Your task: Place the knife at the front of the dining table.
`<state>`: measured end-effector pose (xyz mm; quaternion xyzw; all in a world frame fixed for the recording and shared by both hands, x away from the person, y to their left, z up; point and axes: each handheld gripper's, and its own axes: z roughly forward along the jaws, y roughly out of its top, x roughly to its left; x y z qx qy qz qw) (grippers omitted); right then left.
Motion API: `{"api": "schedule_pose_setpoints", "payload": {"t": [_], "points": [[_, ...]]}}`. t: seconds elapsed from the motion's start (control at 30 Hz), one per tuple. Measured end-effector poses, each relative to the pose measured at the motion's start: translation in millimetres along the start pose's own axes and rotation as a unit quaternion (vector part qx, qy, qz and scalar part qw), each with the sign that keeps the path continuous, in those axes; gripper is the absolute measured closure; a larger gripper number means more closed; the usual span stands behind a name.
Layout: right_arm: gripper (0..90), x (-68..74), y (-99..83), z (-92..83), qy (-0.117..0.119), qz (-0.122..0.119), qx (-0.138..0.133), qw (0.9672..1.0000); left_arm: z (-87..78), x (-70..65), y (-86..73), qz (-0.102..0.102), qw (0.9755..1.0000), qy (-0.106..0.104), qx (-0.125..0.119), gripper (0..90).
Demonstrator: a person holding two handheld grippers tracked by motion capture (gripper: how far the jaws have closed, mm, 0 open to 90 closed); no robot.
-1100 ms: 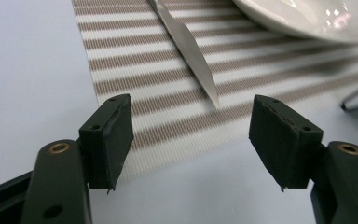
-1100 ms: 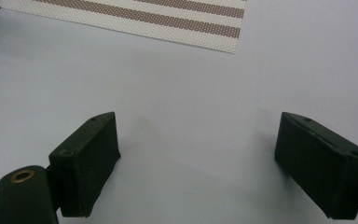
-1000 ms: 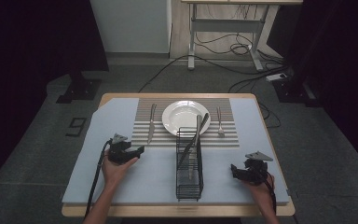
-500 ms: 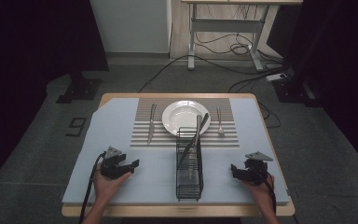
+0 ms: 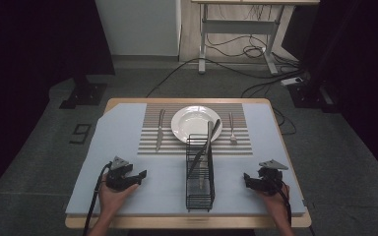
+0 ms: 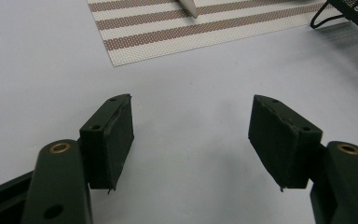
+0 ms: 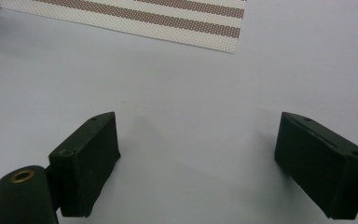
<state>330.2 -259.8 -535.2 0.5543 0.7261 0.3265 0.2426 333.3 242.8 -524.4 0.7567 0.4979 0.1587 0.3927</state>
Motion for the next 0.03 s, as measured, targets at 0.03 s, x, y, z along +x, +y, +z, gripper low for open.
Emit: {"api": "schedule_pose_setpoints", "payload": {"t": [0.03], "points": [[13.2, 0.0, 0.0, 0.0, 0.0, 0.0, 0.0, 1.0, 0.0, 0.0, 0.0, 0.0, 1.0, 0.0, 0.0, 30.5]]}}
